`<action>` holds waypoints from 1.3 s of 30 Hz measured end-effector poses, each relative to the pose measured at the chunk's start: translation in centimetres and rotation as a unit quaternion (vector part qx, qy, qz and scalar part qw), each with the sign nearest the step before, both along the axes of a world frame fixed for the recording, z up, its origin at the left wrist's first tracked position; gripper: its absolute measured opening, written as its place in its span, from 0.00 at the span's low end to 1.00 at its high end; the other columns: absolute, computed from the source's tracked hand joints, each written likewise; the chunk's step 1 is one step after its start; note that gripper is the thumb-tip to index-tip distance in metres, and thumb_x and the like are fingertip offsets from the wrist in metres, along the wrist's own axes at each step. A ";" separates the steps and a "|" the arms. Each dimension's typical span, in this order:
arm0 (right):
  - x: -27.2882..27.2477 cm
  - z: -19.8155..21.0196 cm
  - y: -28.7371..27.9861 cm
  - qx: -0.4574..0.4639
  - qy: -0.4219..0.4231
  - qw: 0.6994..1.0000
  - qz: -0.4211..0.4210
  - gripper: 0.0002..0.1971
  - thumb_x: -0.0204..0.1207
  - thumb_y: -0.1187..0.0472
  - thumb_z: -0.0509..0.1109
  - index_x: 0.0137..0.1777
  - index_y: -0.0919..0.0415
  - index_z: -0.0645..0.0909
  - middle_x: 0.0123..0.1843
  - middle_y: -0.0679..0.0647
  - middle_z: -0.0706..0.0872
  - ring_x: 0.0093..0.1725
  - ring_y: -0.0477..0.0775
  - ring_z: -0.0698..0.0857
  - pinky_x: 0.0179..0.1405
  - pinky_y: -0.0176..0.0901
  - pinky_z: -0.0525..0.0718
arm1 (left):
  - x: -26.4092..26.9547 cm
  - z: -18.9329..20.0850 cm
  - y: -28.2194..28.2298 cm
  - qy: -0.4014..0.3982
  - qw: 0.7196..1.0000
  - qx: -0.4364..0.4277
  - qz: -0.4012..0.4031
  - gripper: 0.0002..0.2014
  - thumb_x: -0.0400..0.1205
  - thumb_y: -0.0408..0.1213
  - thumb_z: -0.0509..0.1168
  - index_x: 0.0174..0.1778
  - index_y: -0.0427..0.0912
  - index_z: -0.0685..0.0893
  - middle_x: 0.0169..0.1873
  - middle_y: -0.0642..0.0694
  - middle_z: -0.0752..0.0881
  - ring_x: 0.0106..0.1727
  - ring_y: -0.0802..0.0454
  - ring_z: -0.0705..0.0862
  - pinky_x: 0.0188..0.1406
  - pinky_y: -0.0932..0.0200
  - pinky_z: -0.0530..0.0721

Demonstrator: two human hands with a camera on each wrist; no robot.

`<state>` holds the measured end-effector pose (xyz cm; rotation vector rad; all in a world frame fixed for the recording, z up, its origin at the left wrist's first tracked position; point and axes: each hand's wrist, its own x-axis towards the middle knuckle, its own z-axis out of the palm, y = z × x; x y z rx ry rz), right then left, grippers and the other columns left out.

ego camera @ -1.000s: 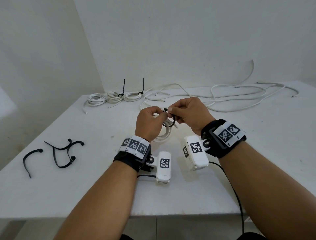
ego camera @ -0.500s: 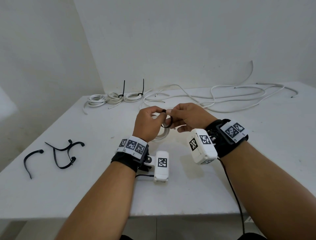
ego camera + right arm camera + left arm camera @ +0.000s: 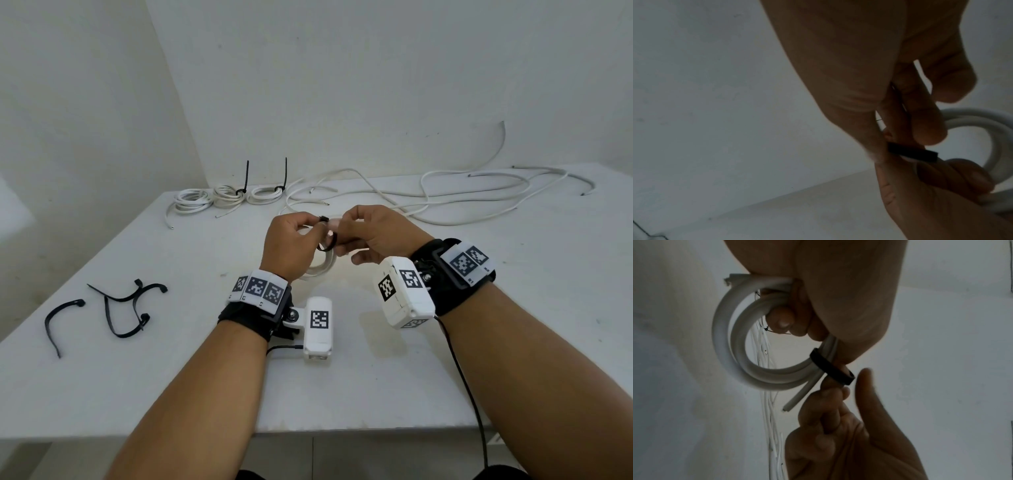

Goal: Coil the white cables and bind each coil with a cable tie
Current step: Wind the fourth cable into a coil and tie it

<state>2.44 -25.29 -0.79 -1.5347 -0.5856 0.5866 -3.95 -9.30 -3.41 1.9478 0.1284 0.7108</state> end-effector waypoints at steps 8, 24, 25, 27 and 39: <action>0.7 -0.3 0.0 0.044 0.048 0.998 0.001 0.17 0.70 0.65 0.79 0.37 0.56 0.70 0.41 0.68 0.84 0.29 0.52 0.81 0.30 0.39 0.76 | -0.2 -0.2 -0.5 -0.012 0.998 -0.013 -0.061 0.07 0.81 0.29 0.67 0.41 0.34 0.90 0.25 0.56 0.85 0.27 0.62 0.80 0.27 0.73 0.72; 1.2 0.0 -0.9 -0.061 -0.054 0.996 -0.041 0.12 0.78 0.49 0.74 0.48 0.57 0.90 0.34 0.48 0.79 0.29 0.45 0.73 0.26 0.33 0.74 | -0.6 -0.4 -1.2 0.034 0.984 -0.080 -0.156 0.10 0.77 0.38 0.67 0.44 0.37 0.90 0.31 0.47 0.88 0.23 0.52 0.73 0.22 0.61 0.73; 1.2 -0.3 -0.8 -0.044 -0.027 0.998 -0.046 0.09 0.77 0.51 0.76 0.45 0.57 0.90 0.37 0.51 0.81 0.33 0.48 0.76 0.27 0.36 0.75 | -0.6 -0.4 -1.3 0.039 0.983 -0.079 -0.163 0.10 0.77 0.39 0.67 0.45 0.37 0.90 0.29 0.47 0.86 0.22 0.52 0.72 0.22 0.61 0.73; 1.5 -0.6 -0.7 -0.011 0.019 0.997 -0.069 0.07 0.77 0.55 0.76 0.41 0.57 0.88 0.38 0.55 0.84 0.40 0.53 0.81 0.30 0.41 0.78 | -0.6 -0.4 -1.5 0.048 0.981 -0.078 -0.170 0.10 0.78 0.38 0.66 0.45 0.37 0.90 0.24 0.51 0.83 0.20 0.55 0.69 0.22 0.61 0.72; 1.7 0.0 -0.3 0.128 0.090 0.972 -0.173 0.10 0.82 0.56 0.71 0.45 0.64 0.82 0.32 0.53 0.82 0.31 0.53 0.84 0.33 0.45 0.82 | -1.3 0.2 -2.6 0.045 0.954 -0.188 -0.228 0.10 0.84 0.30 0.61 0.41 0.33 0.85 0.15 0.56 0.68 0.16 0.59 0.60 0.19 0.65 0.64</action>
